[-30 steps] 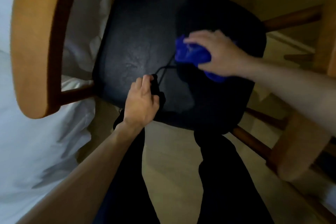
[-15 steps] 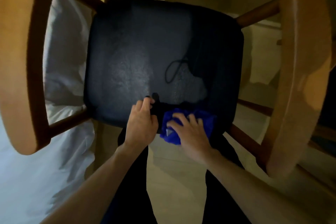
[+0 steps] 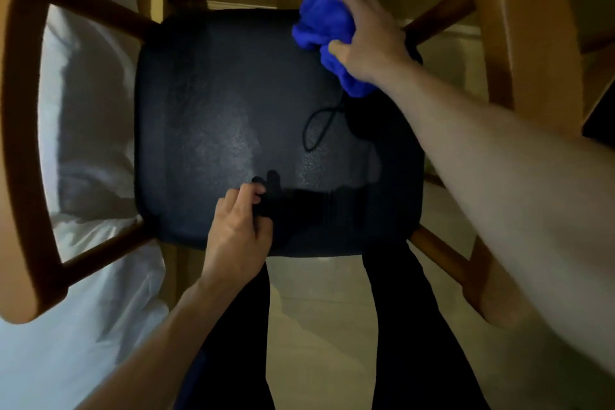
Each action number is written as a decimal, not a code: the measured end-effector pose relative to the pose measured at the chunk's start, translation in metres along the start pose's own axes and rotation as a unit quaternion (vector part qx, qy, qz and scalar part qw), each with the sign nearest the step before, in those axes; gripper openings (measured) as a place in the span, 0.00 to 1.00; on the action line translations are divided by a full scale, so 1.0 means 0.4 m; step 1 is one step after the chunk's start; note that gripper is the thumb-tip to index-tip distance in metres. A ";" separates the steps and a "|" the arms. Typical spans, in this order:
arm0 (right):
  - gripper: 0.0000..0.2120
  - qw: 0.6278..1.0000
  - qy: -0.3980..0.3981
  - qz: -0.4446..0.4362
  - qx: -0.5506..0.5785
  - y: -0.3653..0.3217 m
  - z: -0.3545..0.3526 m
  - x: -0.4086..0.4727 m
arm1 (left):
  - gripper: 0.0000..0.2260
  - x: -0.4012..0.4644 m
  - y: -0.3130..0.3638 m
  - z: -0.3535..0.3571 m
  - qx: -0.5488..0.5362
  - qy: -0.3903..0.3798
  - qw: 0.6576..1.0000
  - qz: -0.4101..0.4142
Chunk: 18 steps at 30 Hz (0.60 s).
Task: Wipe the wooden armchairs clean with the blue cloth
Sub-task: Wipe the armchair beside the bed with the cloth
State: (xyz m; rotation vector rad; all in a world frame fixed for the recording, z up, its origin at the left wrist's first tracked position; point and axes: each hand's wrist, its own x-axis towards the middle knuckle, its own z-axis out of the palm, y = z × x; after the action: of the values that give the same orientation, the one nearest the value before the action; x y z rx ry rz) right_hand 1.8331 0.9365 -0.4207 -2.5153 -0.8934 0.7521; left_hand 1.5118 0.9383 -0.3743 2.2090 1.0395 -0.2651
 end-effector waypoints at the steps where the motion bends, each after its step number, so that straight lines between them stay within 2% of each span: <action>1: 0.27 0.999 -0.027 0.011 -0.027 0.007 0.013 0.013 | 0.18 0.004 0.003 -0.003 0.001 -0.003 1.000 0.003; 3: 0.28 0.998 -0.038 0.010 -0.054 0.005 0.050 -0.014 | 0.17 0.008 0.005 -0.007 0.000 -0.006 1.000 0.003; 6: 0.30 0.992 -0.036 -0.042 -0.112 0.004 0.115 -0.158 | 0.18 0.003 0.006 -0.011 0.003 -0.007 1.000 -0.005; 10: 0.32 0.987 -0.108 -0.051 -0.112 0.040 0.206 -0.456 | 0.18 -0.008 0.011 -0.004 0.011 -0.032 0.999 0.013; 13: 0.29 0.977 -0.168 -0.086 -0.094 0.071 0.250 -0.645 | 0.18 -0.004 0.008 0.005 0.015 -0.047 0.999 0.014; 18: 0.27 0.965 -0.230 -0.113 -0.062 0.090 0.208 -0.648 | 0.18 0.002 -0.016 0.003 0.042 -0.057 0.997 0.005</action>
State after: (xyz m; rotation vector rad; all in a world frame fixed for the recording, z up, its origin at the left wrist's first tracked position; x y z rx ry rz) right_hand 1.6304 0.7516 -0.4113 -2.3184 -1.3911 1.2645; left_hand 1.5078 0.9409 -0.3787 2.2457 0.9708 -0.4322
